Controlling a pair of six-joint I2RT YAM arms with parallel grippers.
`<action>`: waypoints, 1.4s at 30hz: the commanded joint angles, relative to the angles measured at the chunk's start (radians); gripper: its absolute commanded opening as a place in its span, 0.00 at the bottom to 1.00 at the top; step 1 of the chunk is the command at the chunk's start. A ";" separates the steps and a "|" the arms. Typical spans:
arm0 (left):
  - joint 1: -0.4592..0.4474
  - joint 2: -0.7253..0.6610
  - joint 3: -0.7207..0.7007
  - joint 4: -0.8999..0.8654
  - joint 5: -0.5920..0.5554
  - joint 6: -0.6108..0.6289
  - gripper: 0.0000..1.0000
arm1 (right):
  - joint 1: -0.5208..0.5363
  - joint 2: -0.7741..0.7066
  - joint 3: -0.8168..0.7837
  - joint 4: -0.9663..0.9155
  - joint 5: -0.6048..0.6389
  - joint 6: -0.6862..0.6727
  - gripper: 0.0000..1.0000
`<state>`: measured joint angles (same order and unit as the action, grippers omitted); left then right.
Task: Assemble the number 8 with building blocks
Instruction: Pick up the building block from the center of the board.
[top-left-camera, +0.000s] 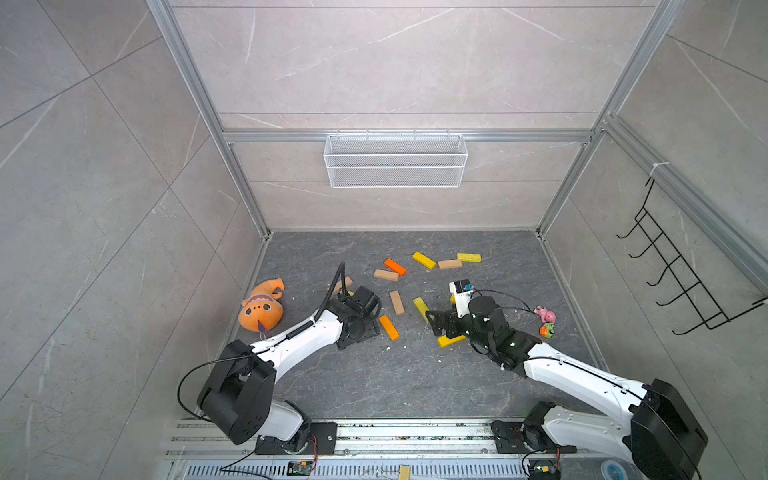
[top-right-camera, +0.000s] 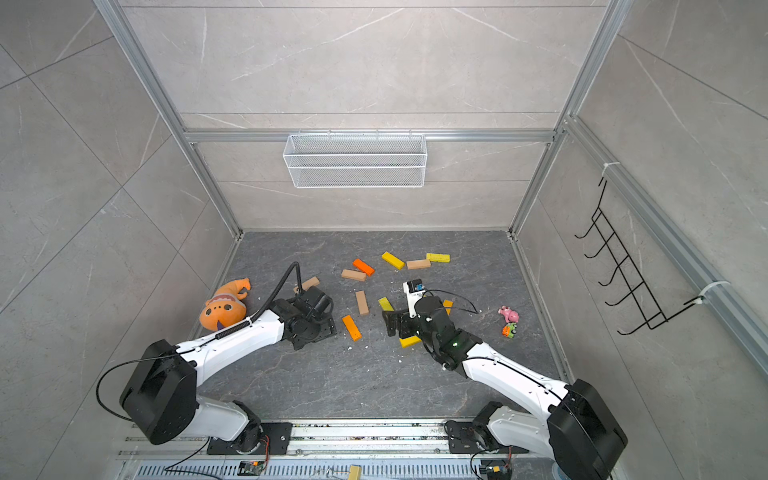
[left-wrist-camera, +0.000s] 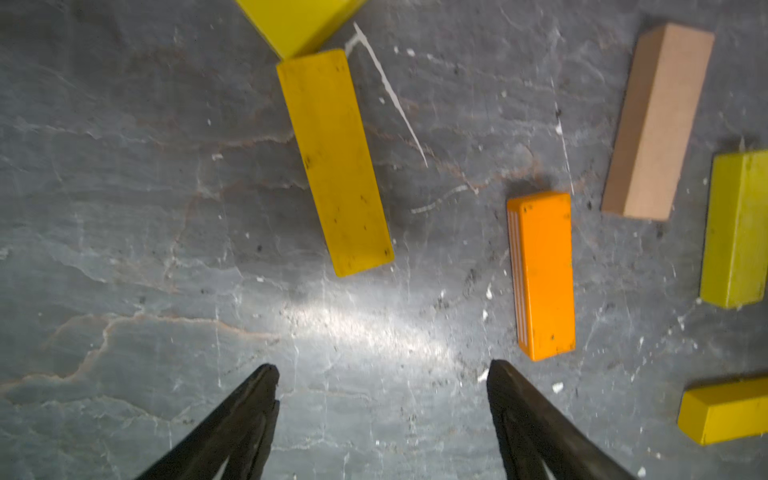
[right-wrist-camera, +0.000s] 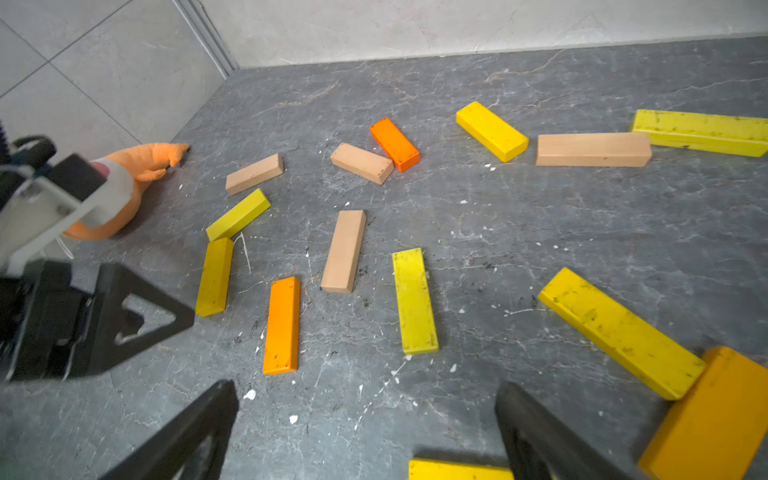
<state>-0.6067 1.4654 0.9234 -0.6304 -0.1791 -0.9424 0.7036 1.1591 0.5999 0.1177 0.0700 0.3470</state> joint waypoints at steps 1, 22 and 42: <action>0.057 0.043 0.038 0.005 0.018 0.071 0.81 | 0.061 -0.005 -0.021 0.033 0.054 -0.016 1.00; 0.190 0.289 0.159 0.069 0.105 0.206 0.60 | 0.156 0.068 -0.063 0.116 0.169 -0.037 1.00; 0.176 0.288 0.241 0.041 0.117 0.415 0.26 | 0.157 0.065 -0.063 0.111 0.205 -0.033 1.00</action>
<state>-0.4263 1.7550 1.1156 -0.5728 -0.0761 -0.6189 0.8555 1.2224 0.5476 0.2226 0.2493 0.3202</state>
